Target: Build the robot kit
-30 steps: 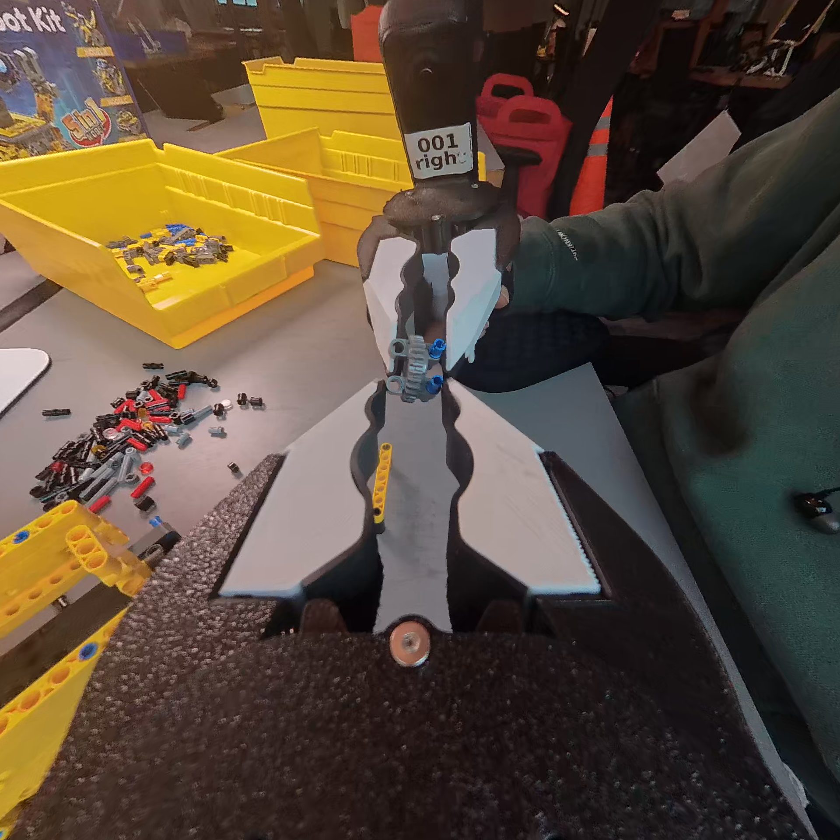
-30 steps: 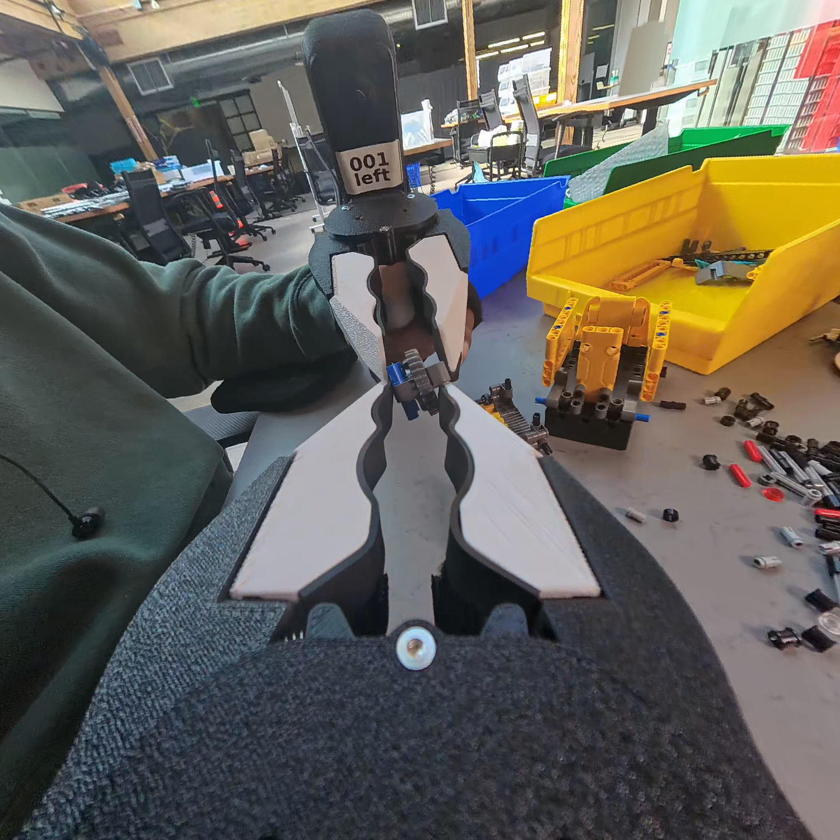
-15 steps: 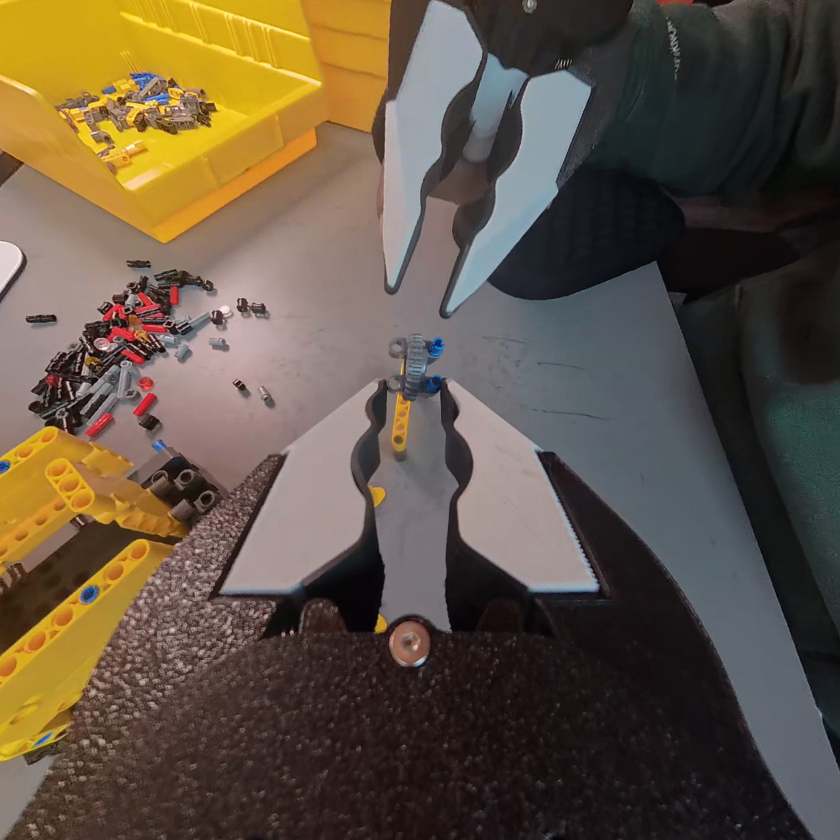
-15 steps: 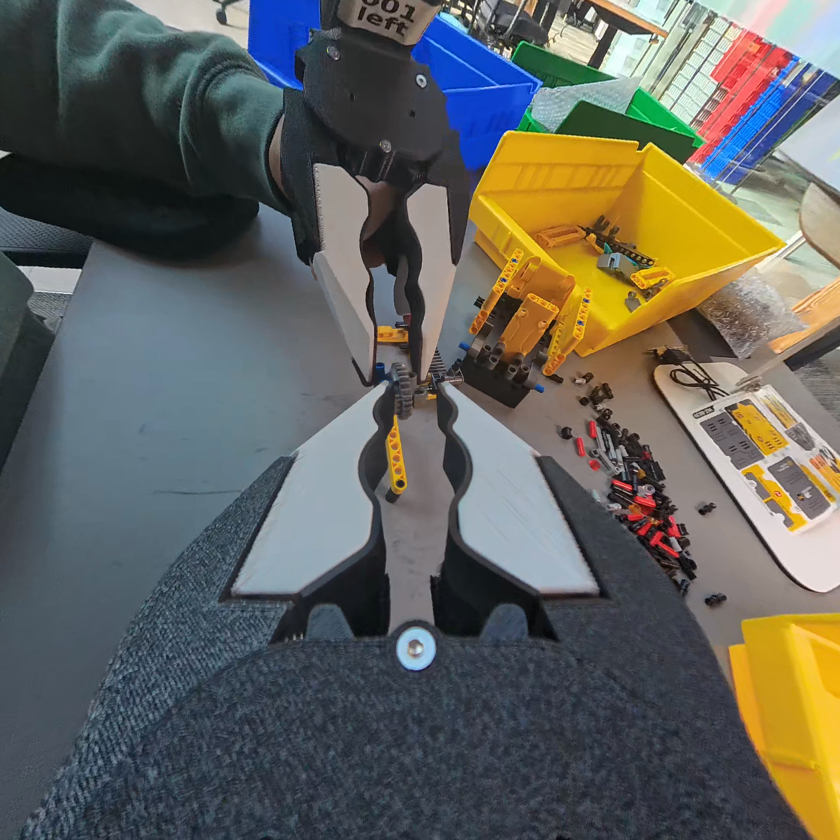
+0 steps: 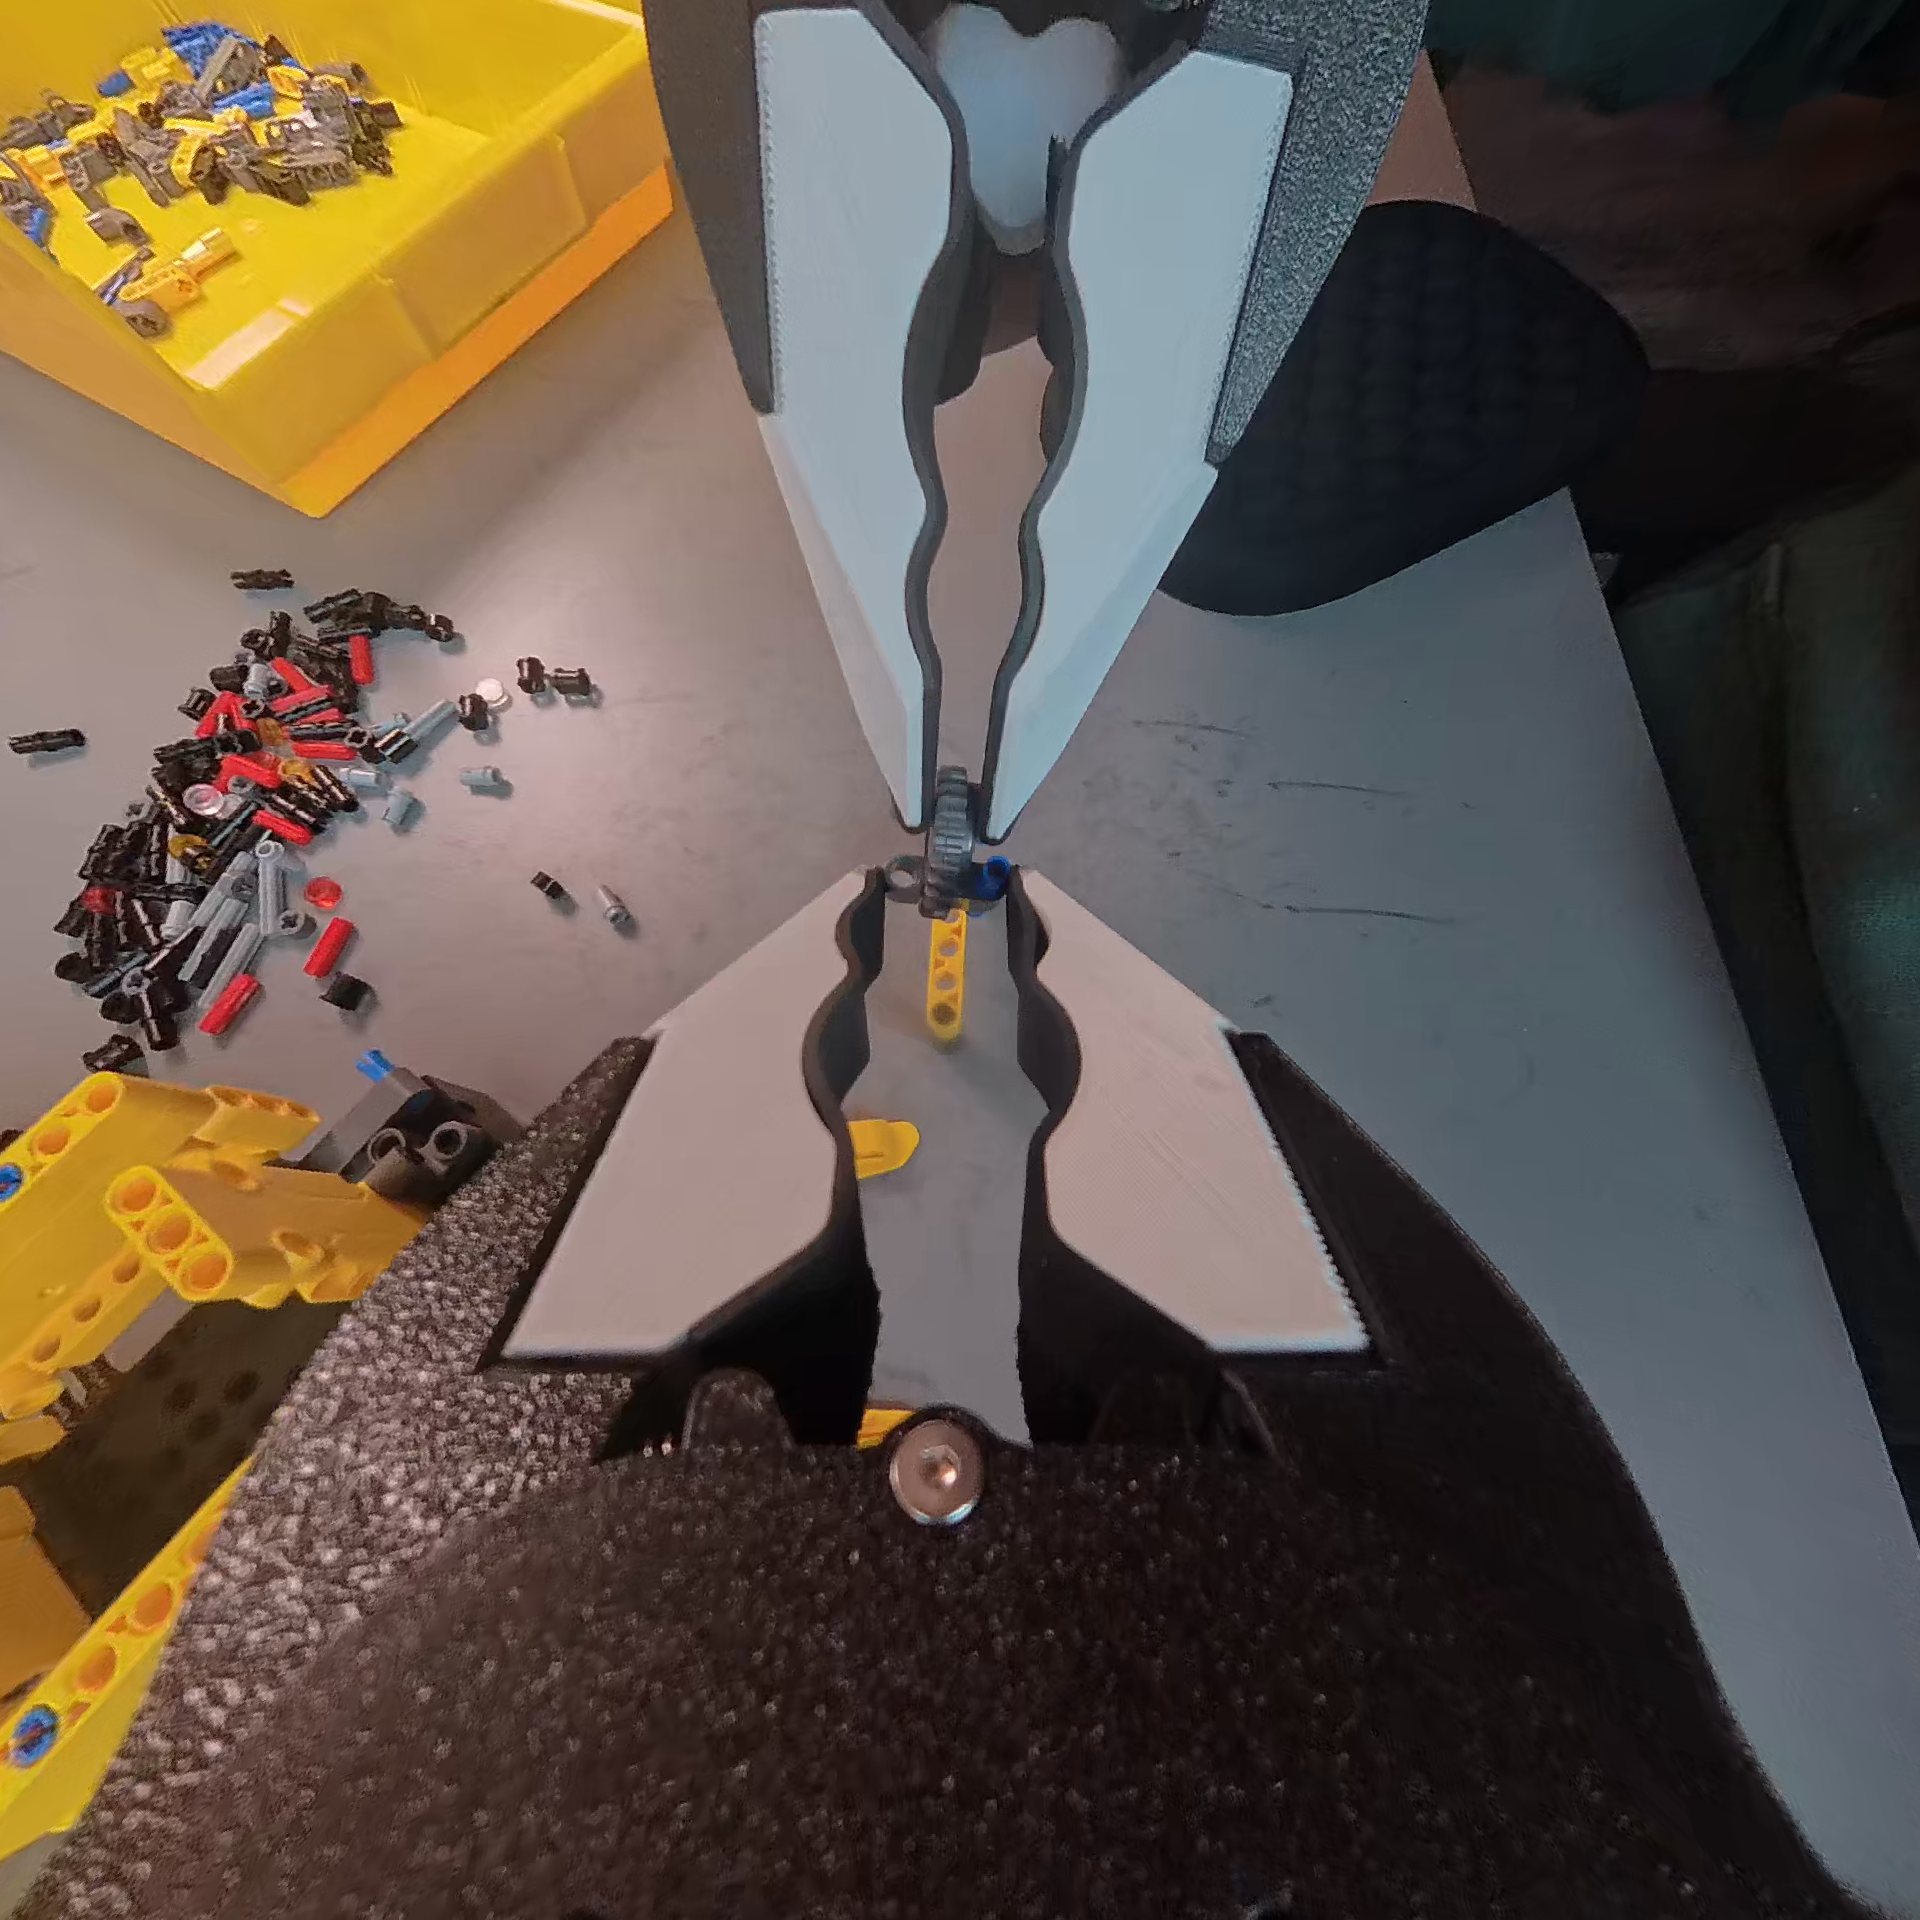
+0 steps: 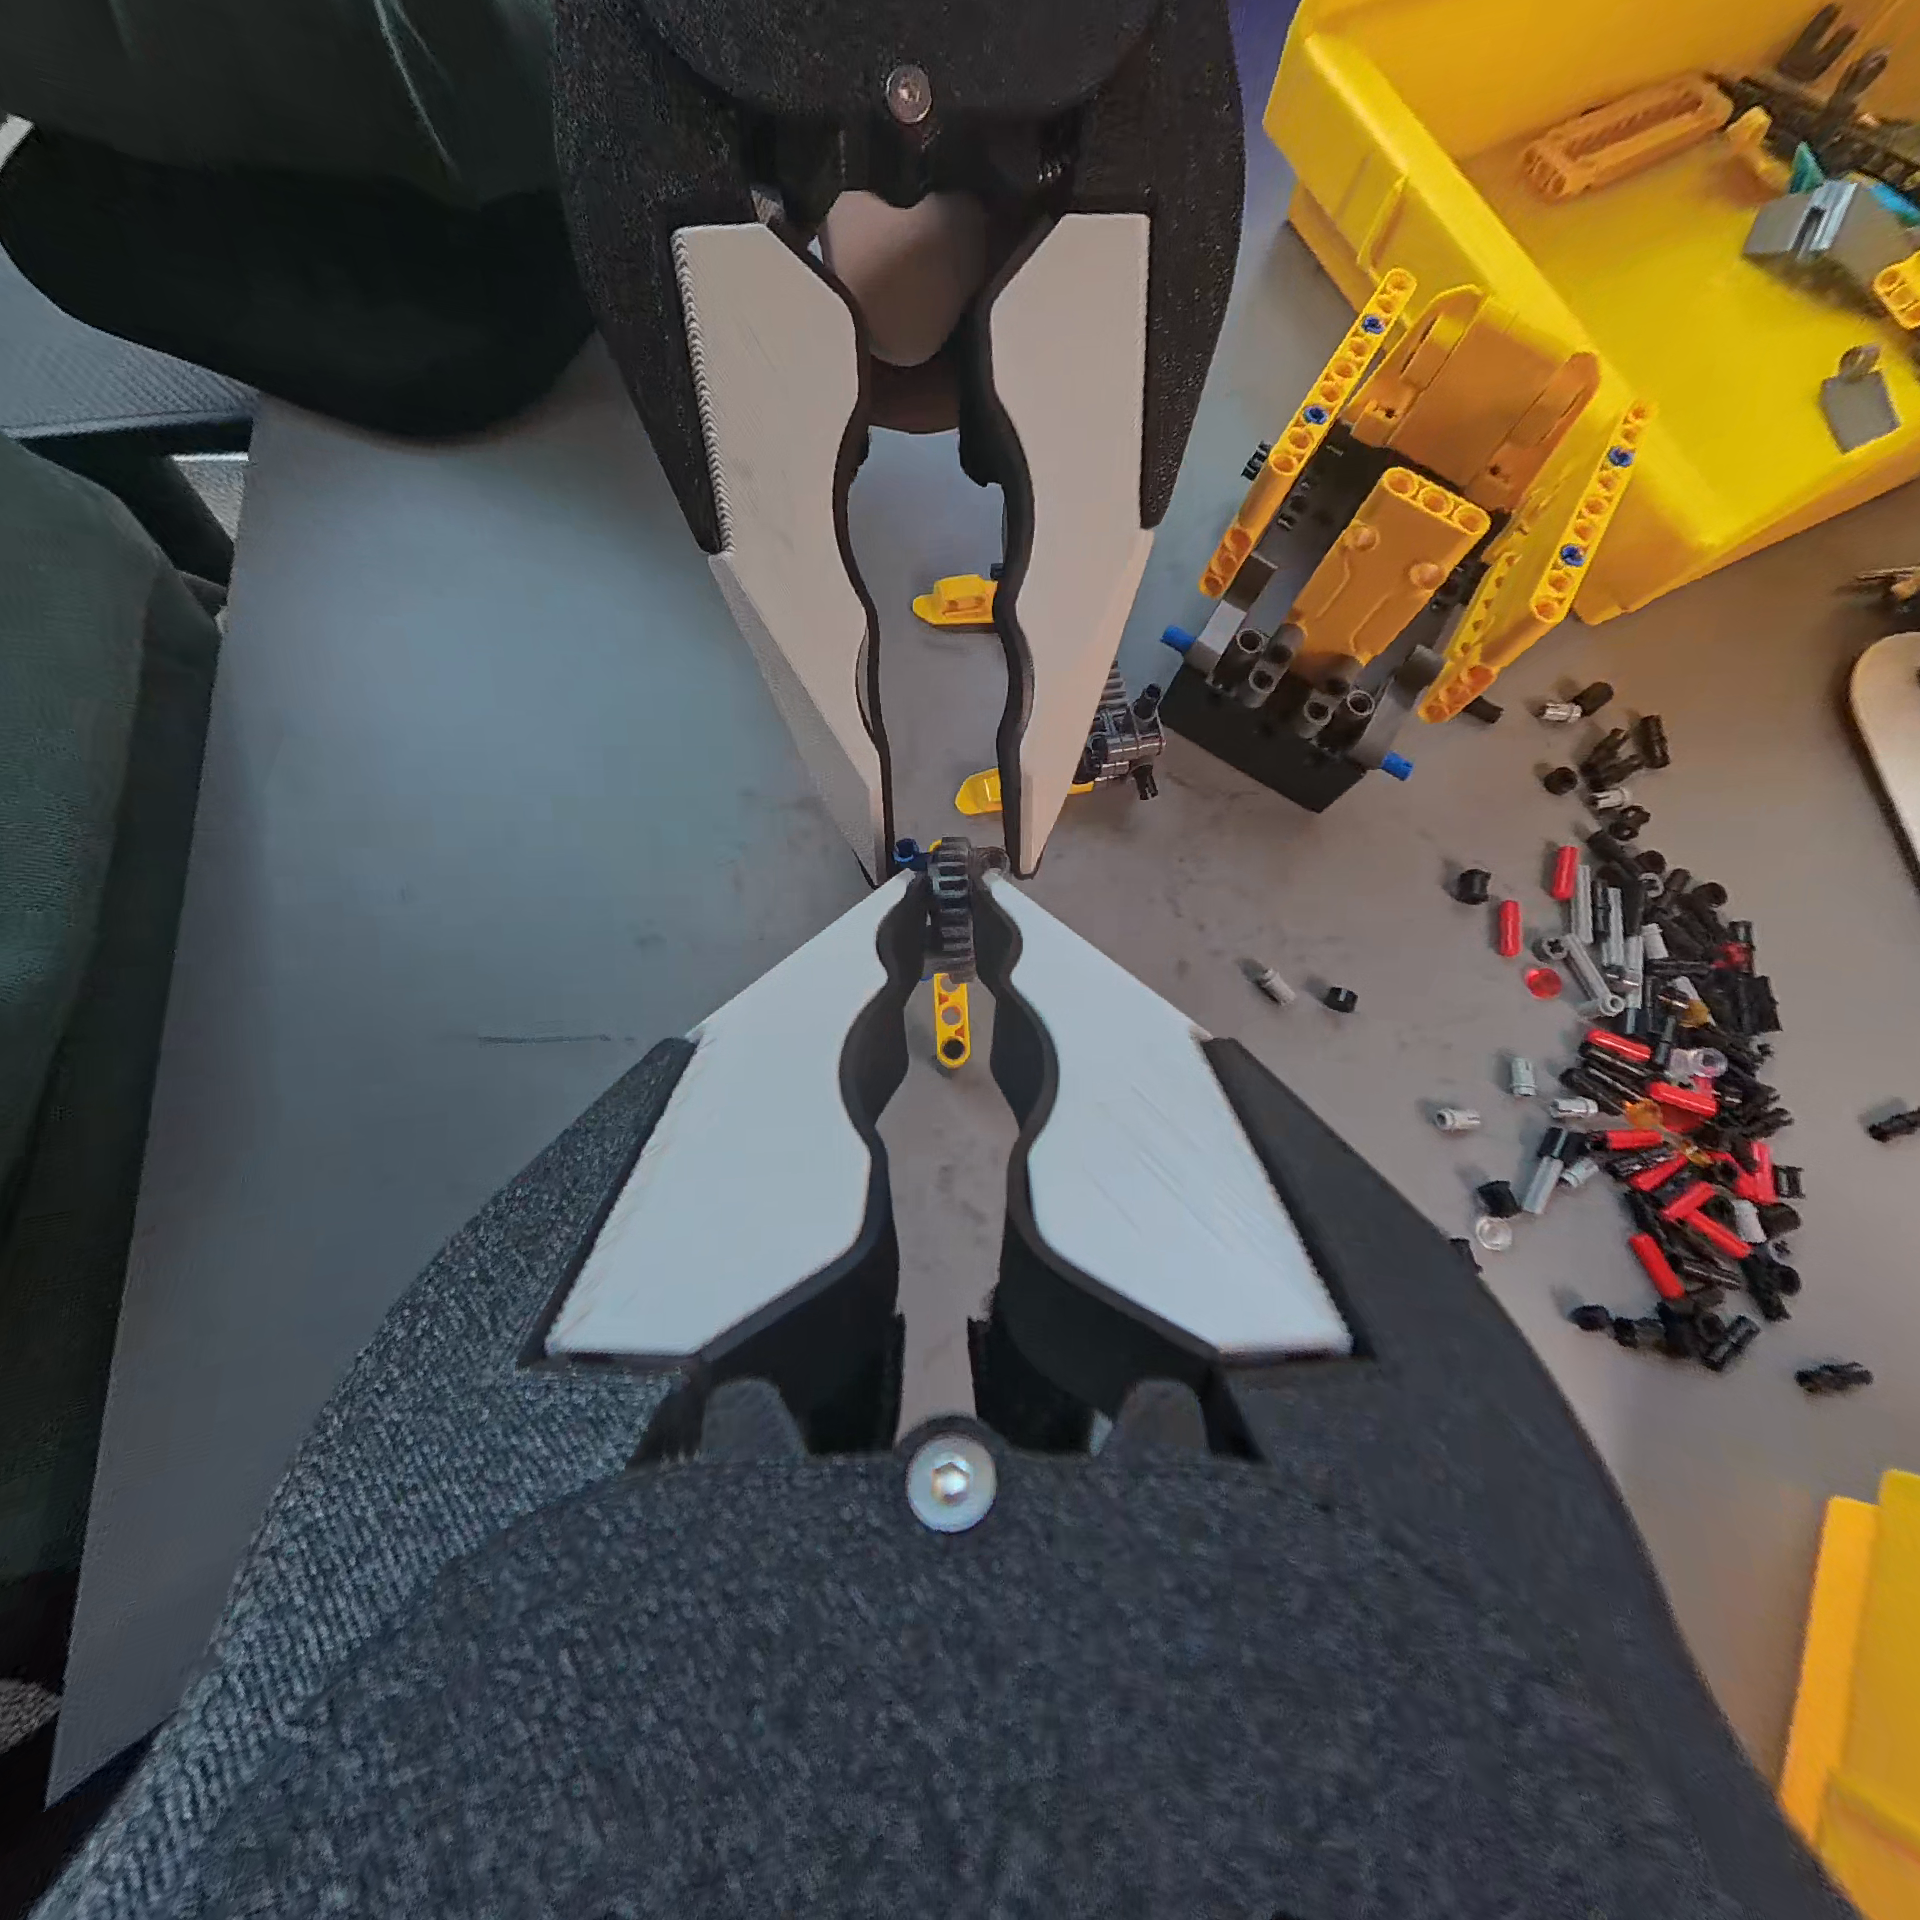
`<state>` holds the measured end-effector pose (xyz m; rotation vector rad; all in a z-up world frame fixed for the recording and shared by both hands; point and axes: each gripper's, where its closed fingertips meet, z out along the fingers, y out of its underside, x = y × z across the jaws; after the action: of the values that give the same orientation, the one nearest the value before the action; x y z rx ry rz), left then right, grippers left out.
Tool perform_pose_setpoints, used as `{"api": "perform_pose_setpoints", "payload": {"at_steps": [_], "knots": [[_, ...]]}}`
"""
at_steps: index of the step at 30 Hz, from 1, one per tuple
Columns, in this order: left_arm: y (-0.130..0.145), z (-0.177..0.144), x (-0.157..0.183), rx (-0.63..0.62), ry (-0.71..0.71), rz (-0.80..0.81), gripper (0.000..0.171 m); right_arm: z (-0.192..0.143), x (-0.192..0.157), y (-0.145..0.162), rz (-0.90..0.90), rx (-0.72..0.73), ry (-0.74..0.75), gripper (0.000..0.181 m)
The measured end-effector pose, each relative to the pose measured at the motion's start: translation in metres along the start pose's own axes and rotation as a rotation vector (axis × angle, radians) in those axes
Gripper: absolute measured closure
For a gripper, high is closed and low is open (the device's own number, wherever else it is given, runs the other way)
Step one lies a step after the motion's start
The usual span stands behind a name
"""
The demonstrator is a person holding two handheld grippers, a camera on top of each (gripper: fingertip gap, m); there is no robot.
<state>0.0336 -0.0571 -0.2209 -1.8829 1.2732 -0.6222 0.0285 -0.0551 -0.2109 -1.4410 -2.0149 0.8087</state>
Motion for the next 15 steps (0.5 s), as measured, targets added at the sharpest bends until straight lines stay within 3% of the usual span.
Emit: {"api": "perform_pose_setpoints", "payload": {"at_steps": [7, 15], "knots": [[0.007, 0.001, -0.003, 0.019, 0.046, -0.055, 0.149, 0.008, 0.003, 0.005, 0.094, -0.096, -0.067, 0.175], [0.011, 0.002, -0.008, 0.03, 0.047, -0.078, 0.152, 0.015, 0.009, 0.013, 0.142, -0.095, -0.118, 0.175]]}}
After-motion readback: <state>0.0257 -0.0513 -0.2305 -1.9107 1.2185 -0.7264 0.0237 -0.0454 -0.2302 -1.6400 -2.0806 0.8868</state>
